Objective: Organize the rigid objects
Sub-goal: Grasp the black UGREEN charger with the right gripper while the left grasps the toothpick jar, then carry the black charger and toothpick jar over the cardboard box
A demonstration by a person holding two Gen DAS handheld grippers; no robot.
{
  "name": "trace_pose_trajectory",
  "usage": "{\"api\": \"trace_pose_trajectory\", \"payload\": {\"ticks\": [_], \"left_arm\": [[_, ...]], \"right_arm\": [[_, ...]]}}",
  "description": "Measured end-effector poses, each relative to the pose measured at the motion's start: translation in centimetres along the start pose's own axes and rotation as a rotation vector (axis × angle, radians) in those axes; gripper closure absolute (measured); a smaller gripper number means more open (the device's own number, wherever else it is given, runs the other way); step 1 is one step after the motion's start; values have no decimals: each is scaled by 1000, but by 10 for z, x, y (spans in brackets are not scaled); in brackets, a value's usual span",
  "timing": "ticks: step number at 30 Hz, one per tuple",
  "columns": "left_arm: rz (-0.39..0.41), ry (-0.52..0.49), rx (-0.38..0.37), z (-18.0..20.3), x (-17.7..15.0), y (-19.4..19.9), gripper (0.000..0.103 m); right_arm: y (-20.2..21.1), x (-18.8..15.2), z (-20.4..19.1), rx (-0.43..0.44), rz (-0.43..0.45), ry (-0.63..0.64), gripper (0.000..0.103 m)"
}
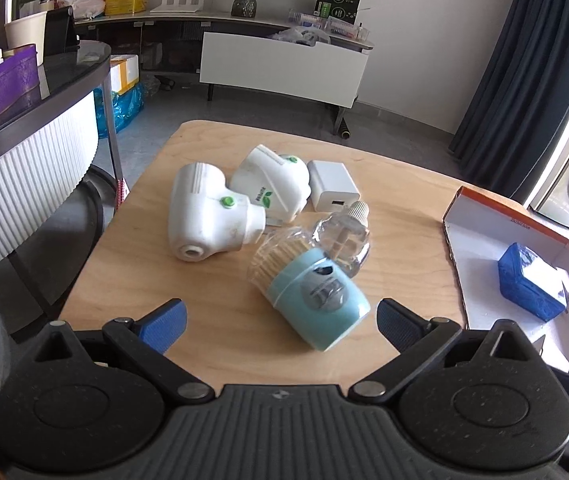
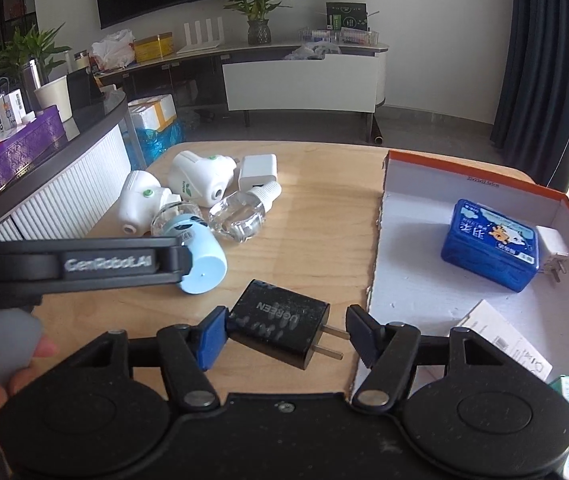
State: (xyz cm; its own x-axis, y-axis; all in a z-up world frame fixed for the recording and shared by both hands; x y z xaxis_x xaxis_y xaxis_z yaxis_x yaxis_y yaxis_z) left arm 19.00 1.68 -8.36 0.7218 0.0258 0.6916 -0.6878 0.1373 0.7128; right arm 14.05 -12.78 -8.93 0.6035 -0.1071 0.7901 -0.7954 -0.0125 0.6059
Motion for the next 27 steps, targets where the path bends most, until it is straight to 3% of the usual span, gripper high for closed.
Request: {"api": "trace_pose_trajectory", "payload": {"ticks": [6, 10, 12, 14, 19, 27], "left_arm": [[-24, 53, 87, 10, 8, -33, 0], [12, 32, 119, 6, 7, -35, 18], [29, 7, 104, 7, 8, -32, 39], [28, -26, 94, 8, 8, -30, 49], [15, -50, 13, 10, -4, -17, 55], [27, -62, -17, 12, -23, 16, 55]], "right_arm": [[17, 1, 18, 1, 24, -19, 25], [21, 3, 29, 2, 37, -45, 25], [22, 3, 31, 6, 40, -48, 25], [21, 2, 32, 14, 38, -56, 25], [21, 0, 30, 33, 36, -61, 25], [26, 0, 31, 33, 40, -66, 25]]}}
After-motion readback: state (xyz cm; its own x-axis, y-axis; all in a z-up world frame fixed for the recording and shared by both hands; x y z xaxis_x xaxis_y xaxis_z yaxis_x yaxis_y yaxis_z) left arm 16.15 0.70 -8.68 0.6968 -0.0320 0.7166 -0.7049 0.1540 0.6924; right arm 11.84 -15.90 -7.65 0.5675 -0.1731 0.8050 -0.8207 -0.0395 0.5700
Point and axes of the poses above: each gripper's, at about its wrist camera, not at the fingertips, and y roughly against the way its jaws point, z to its right, x to its top, the point moved 6 cm from there along -y, roughly the way its jaws point, and after that the axes turned 4 degrees about x, right-handed, at the moved point
